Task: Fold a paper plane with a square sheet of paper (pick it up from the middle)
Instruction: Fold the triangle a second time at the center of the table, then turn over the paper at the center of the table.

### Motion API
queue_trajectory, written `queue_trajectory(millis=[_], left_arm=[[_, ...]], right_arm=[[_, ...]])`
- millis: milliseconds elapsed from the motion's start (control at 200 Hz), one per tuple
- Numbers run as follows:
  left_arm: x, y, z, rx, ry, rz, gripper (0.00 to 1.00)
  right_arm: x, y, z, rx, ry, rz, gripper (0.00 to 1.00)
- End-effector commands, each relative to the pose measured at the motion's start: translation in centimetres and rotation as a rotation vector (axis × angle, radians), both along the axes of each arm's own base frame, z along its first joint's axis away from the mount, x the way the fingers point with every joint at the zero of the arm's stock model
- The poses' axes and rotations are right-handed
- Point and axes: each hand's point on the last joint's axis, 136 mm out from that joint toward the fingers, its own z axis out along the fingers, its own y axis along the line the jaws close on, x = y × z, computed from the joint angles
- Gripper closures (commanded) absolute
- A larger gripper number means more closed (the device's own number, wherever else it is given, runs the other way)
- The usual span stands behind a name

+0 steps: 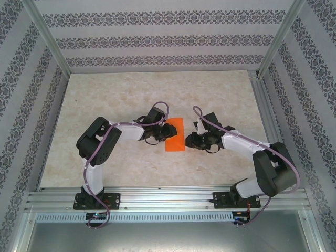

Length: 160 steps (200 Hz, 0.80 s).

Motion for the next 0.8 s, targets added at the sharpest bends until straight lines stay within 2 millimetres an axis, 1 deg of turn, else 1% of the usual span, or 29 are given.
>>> queue_trajectory(millis=[0, 30, 100, 185, 245, 345, 525, 644, 794], left_arm=[[0.7, -0.2, 4.2, -0.015, -0.094, -0.013, 0.63], [0.8, 0.1, 4.5, -0.005, -0.104, -0.007, 0.6], [0.8, 1.0, 4.7, 0.024, -0.108, 0.013, 0.57], [0.6, 1.9, 4.6, 0.035, -0.107, 0.035, 0.56], [0.5, 2.2, 4.5, 0.033, -0.104, 0.041, 0.56], [0.2, 2.0, 4.3, 0.018, -0.099, 0.028, 0.56], [0.0, 1.1, 3.5, -0.028, -0.071, 0.011, 0.62], [0.1, 0.8, 2.5, -0.028, -0.042, 0.008, 0.65], [0.0, 1.1, 0.5, 0.012, 0.007, 0.023, 0.69]], right_arm=[[3.0, 0.6, 0.3, 0.022, -0.052, -0.042, 0.71], [3.4, 0.9, 0.2, 0.032, -0.052, -0.043, 0.69], [4.0, 1.4, -0.2, 0.046, -0.046, -0.043, 0.68], [4.6, 1.8, -0.5, 0.054, -0.051, -0.045, 0.64], [4.8, 1.8, -0.9, 0.049, -0.044, -0.045, 0.63], [5.0, 1.9, -1.5, 0.04, -0.035, -0.039, 0.61], [5.0, 2.4, -2.3, 0.05, -0.018, -0.02, 0.62], [4.9, 2.5, -2.6, 0.054, -0.005, -0.018, 0.63], [4.9, 2.9, -2.5, 0.086, -0.003, -0.015, 0.64]])
